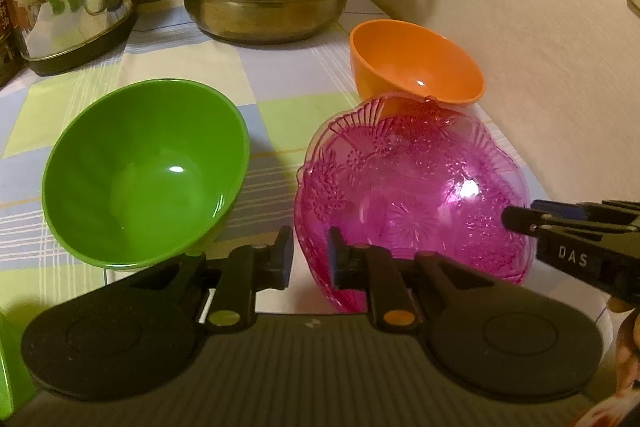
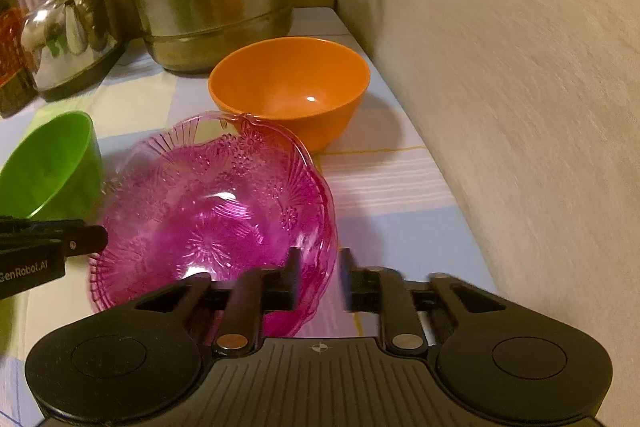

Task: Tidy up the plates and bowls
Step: 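Lower the small pink plate onto the pink plate stack with both grippers, then open both grippers and withdraw from the plate stack, then move both grippers to the orange bowl beside the steamer pot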

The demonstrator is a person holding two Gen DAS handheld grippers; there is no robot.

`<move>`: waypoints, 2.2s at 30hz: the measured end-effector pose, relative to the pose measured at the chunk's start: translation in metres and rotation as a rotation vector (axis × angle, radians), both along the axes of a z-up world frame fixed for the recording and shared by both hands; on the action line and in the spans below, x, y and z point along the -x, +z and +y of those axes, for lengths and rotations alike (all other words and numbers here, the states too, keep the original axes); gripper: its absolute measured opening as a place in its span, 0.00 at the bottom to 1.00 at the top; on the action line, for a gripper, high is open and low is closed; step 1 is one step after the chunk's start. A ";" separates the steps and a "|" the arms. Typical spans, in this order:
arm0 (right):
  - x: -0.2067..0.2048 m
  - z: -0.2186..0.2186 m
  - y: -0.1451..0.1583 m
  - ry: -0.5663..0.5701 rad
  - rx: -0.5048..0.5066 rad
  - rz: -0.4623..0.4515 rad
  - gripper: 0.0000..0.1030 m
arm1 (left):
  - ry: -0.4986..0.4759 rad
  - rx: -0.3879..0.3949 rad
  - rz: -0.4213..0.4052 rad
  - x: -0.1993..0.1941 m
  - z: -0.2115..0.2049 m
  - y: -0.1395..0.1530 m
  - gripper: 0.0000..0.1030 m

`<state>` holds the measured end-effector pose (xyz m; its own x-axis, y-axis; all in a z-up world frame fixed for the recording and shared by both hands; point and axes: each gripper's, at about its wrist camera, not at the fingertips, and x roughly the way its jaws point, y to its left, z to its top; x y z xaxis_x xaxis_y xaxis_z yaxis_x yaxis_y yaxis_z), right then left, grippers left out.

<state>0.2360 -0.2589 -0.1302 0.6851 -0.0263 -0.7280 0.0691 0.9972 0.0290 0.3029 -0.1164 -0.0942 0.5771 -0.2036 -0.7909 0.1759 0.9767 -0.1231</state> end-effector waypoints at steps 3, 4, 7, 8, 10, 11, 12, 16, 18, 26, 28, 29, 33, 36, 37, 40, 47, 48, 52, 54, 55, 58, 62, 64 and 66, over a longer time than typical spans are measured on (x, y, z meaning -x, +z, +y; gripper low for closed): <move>0.002 -0.005 0.002 -0.012 -0.033 -0.019 0.41 | 0.006 0.007 -0.009 0.001 0.002 0.001 0.15; 0.003 -0.006 0.002 -0.018 -0.040 -0.027 0.41 | 0.006 0.008 -0.011 0.002 0.002 0.002 0.15; 0.004 -0.009 0.007 -0.041 -0.056 -0.052 0.41 | 0.003 0.011 -0.020 0.001 0.003 0.004 0.15; 0.005 -0.011 0.008 -0.044 -0.072 -0.061 0.41 | 0.001 0.006 -0.017 0.000 0.003 0.004 0.15; 0.004 -0.014 0.009 -0.046 -0.095 -0.063 0.41 | 0.001 0.006 -0.008 -0.002 0.003 0.002 0.15; 0.002 -0.015 0.008 -0.045 -0.103 -0.057 0.41 | 0.002 0.001 -0.002 -0.003 0.003 0.001 0.15; -0.001 -0.017 0.006 -0.044 -0.114 -0.046 0.41 | 0.002 -0.009 0.001 -0.004 0.003 0.000 0.15; -0.008 -0.026 -0.006 -0.060 -0.172 0.000 0.34 | -0.002 -0.014 0.011 -0.002 0.004 -0.004 0.18; -0.010 -0.028 -0.011 -0.054 -0.203 0.023 0.20 | -0.006 -0.015 0.013 -0.001 0.004 -0.006 0.21; -0.012 -0.026 -0.009 -0.045 -0.213 0.025 0.15 | 0.001 0.004 -0.001 0.006 0.008 -0.006 0.20; -0.010 -0.027 -0.007 -0.051 -0.203 0.005 0.15 | 0.010 0.025 -0.017 0.009 0.010 -0.003 0.20; -0.007 -0.028 -0.005 -0.053 -0.199 -0.005 0.16 | 0.014 0.032 -0.026 0.011 0.011 0.000 0.20; 0.001 -0.027 0.005 -0.061 -0.192 -0.038 0.25 | 0.030 0.047 -0.059 0.023 0.017 0.011 0.20; 0.013 -0.025 0.015 -0.062 -0.195 -0.061 0.36 | 0.044 0.050 -0.076 0.035 0.023 0.020 0.20; 0.018 -0.024 0.018 -0.066 -0.199 -0.068 0.37 | 0.050 0.051 -0.078 0.039 0.025 0.023 0.20; 0.035 -0.020 0.029 -0.069 -0.219 -0.082 0.39 | 0.064 0.059 -0.083 0.054 0.032 0.032 0.20; 0.079 0.004 0.049 -0.030 -0.235 -0.078 0.39 | 0.082 0.052 -0.095 0.099 0.046 0.050 0.23; 0.085 0.008 0.051 -0.023 -0.239 -0.077 0.39 | 0.087 0.051 -0.097 0.105 0.048 0.052 0.24; 0.112 0.023 0.055 0.002 -0.256 -0.072 0.39 | 0.092 0.043 -0.109 0.130 0.056 0.060 0.35; 0.124 0.030 0.056 0.006 -0.262 -0.071 0.39 | 0.101 0.040 -0.110 0.143 0.061 0.063 0.39; 0.129 0.033 0.057 0.009 -0.264 -0.070 0.39 | 0.106 0.042 -0.112 0.148 0.065 0.064 0.42; 0.140 0.046 0.057 0.023 -0.255 -0.062 0.41 | 0.125 0.032 -0.112 0.165 0.075 0.067 0.51; 0.156 0.064 0.057 0.050 -0.236 -0.055 0.50 | 0.159 0.016 -0.104 0.185 0.091 0.066 0.54; 0.162 0.073 0.055 0.066 -0.234 -0.044 0.51 | 0.175 0.011 -0.099 0.194 0.099 0.065 0.55; 0.165 0.079 0.054 0.079 -0.231 -0.033 0.51 | 0.187 0.004 -0.096 0.202 0.105 0.063 0.55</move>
